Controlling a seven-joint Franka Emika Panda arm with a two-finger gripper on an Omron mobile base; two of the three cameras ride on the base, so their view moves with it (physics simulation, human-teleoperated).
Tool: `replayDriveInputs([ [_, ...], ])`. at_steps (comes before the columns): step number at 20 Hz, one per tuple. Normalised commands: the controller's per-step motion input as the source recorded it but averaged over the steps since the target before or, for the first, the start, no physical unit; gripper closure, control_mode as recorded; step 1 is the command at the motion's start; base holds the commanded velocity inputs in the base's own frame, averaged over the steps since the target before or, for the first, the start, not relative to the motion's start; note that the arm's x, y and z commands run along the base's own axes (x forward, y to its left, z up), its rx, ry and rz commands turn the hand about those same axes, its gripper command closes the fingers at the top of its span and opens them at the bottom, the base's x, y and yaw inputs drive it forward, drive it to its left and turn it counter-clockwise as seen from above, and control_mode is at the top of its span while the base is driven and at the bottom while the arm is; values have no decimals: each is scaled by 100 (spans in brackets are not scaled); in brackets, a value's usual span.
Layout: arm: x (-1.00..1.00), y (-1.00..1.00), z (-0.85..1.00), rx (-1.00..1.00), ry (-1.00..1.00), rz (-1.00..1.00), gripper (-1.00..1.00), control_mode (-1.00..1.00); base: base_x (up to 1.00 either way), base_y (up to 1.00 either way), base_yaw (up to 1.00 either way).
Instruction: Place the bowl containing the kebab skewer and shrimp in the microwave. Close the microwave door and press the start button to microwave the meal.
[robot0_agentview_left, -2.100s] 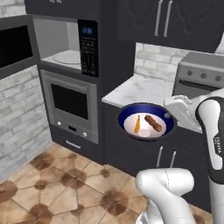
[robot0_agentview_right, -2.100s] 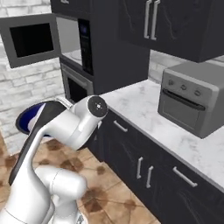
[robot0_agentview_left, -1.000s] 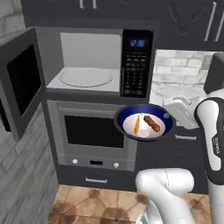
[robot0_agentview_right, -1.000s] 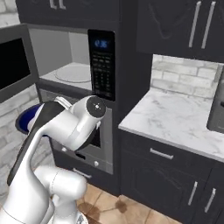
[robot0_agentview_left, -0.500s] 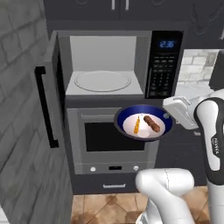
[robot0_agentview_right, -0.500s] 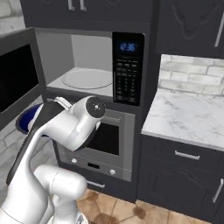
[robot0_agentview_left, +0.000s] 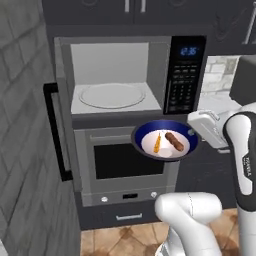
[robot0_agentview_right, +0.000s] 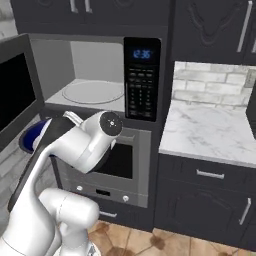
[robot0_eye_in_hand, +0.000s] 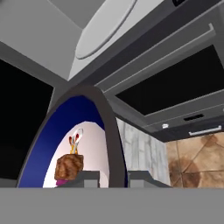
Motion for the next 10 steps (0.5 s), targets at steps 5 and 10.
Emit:
replayDriveInputs([
  [5,0,0,0,0,0,0,100,100,31,62,-16],
  [10,0,0,0,0,0,0,100,100,54,16,-3],
])
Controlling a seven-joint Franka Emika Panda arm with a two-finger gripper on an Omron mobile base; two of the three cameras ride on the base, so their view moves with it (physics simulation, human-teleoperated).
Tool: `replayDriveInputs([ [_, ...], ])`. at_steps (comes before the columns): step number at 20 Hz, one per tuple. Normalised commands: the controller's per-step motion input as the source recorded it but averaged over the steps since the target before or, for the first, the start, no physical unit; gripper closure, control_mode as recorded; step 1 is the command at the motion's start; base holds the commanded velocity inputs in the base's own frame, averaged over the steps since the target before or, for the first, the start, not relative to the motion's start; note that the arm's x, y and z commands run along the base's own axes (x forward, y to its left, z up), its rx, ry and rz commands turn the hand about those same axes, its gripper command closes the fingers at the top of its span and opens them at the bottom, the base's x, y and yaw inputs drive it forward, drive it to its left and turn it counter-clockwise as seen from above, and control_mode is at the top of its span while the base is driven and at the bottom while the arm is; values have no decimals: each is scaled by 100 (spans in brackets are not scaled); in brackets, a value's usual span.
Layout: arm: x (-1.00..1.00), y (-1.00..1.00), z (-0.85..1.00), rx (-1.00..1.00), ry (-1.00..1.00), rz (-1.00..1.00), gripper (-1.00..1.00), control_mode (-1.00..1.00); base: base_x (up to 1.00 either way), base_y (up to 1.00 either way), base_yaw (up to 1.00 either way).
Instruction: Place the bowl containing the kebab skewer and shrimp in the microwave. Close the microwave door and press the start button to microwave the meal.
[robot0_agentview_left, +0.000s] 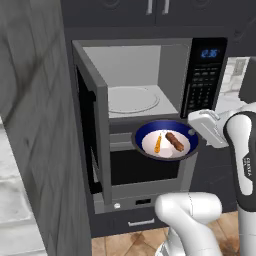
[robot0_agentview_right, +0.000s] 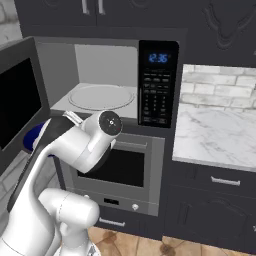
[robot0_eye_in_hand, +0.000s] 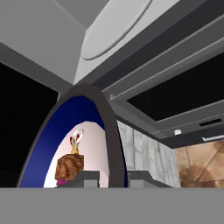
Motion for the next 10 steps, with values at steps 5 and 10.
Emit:
replayDriveInputs([
  [5,0,0,0,0,0,0,100,100,54,0,9],
  [10,0,0,0,0,0,0,100,100,3,0,23],
])
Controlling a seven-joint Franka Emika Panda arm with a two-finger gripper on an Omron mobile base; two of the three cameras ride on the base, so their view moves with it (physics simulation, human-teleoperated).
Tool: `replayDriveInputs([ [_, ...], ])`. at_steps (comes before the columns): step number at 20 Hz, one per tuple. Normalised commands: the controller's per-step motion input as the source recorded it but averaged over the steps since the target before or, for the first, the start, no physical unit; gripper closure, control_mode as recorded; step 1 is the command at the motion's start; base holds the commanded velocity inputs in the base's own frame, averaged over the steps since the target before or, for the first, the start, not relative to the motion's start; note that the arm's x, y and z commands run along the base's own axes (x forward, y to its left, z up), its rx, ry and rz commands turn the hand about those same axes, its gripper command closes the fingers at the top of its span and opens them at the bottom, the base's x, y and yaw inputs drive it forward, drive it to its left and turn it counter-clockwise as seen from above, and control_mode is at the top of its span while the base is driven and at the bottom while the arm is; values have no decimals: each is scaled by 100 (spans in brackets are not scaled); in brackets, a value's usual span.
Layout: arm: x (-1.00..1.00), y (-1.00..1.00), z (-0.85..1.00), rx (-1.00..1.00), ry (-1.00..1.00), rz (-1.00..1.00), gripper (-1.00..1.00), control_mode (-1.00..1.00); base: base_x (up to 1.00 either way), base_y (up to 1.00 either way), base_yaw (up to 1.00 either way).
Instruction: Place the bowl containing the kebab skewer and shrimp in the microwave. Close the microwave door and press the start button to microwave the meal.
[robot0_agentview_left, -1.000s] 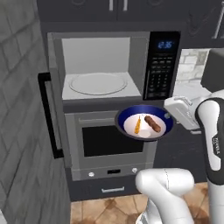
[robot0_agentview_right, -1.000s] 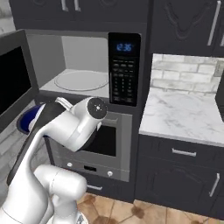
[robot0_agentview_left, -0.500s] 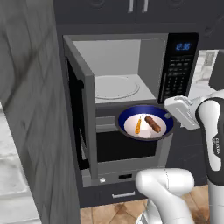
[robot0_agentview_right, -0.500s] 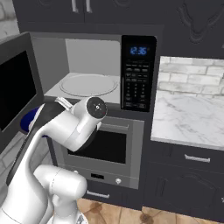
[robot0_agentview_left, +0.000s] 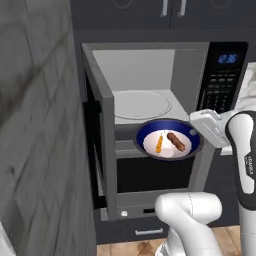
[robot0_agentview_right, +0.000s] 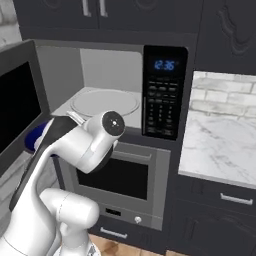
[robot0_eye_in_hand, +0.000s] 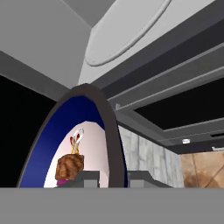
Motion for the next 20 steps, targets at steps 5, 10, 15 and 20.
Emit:
replayDriveInputs([
  [5,0,0,0,0,0,0,100,100,0,-5,22],
  [10,0,0,0,0,0,0,100,100,5,-11,21],
  [15,0,0,0,0,0,0,100,100,11,-23,22],
  [20,0,0,0,0,0,0,100,100,11,-37,21],
])
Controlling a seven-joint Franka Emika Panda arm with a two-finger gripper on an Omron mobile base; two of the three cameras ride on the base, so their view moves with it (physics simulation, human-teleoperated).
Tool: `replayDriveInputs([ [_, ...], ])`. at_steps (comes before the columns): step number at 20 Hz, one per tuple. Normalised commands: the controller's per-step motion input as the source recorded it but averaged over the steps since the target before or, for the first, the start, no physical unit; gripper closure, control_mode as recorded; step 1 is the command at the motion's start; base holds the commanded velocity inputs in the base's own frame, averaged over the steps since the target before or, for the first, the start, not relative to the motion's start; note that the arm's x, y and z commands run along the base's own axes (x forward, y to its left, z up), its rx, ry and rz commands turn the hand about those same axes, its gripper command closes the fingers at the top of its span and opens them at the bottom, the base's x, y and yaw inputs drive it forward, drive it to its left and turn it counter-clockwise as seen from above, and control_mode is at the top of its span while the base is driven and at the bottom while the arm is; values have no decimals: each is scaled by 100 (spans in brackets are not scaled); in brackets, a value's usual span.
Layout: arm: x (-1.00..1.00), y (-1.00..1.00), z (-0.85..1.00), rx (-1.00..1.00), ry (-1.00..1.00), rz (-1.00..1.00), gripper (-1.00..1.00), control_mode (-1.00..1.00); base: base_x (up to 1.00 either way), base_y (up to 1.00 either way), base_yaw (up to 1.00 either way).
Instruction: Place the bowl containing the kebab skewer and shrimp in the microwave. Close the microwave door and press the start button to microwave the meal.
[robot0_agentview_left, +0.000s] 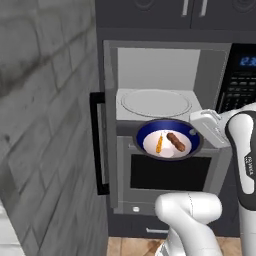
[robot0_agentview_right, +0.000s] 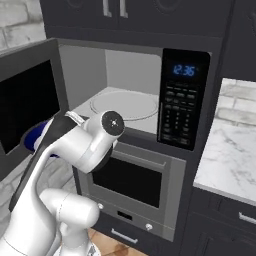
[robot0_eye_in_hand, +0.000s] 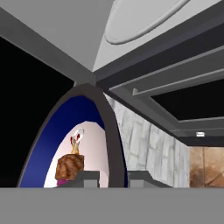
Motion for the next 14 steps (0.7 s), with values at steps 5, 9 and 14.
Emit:
replayDriveInputs([
  [5,0,0,0,0,0,0,100,100,8,-51,16],
  [9,0,0,0,0,0,0,100,100,16,-21,7],
  [14,11,0,0,0,-3,0,100,-100,0,0,0],
])
